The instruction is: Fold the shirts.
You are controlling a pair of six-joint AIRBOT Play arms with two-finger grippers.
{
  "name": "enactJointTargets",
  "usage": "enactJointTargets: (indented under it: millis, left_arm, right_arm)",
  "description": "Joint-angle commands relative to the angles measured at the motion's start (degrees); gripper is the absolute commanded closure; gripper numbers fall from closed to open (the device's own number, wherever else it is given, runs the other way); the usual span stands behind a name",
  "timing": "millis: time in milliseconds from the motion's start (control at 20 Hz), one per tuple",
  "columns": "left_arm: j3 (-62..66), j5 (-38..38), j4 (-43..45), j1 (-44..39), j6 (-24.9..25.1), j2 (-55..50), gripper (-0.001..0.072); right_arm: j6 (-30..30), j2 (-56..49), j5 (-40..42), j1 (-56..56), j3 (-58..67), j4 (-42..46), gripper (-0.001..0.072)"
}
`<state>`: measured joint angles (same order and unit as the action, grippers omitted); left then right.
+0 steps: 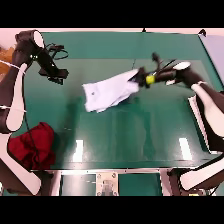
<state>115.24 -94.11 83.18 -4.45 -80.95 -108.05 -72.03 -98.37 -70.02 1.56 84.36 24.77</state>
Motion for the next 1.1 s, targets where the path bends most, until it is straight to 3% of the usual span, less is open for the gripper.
enactJointTargets:
  millis: [0,200,500,750,900,1050]
  left_arm:
    - [-0.26,-0.39,0.02,0.02,-0.02,0.00,0.0684]
    - [-0.26,-0.94,0.00,0.02,-0.04,0.00,0.0684]
    - [-0.26,-0.85,-0.02,0.02,-1.20,0.00,0.0684]
    - [-0.26,-0.98,-1.07,0.02,-1.64,0.00,0.0684]
    - [-0.26,-1.05,-1.33,0.00,-1.73,0.00,0.0684]
    - [-0.26,-1.46,-1.33,-0.04,-1.68,0.00,0.0684]
  right_arm:
    - [-3.32,8.04,-2.29,9.18,6.47,-0.96,0.0700]
    - [-7.28,15.47,-2.54,25.49,9.53,1.38,0.0700]
    - [-7.50,17.14,-4.42,51.54,9.73,3.04,0.0700]
    - [-7.80,17.35,-13.70,66.03,9.60,10.25,0.0700]
    - [-10.60,20.06,-17.11,68.81,8.04,23.85,0.0701]
    - [-17.66,23.78,-17.09,69.18,0.70,43.12,0.0701]
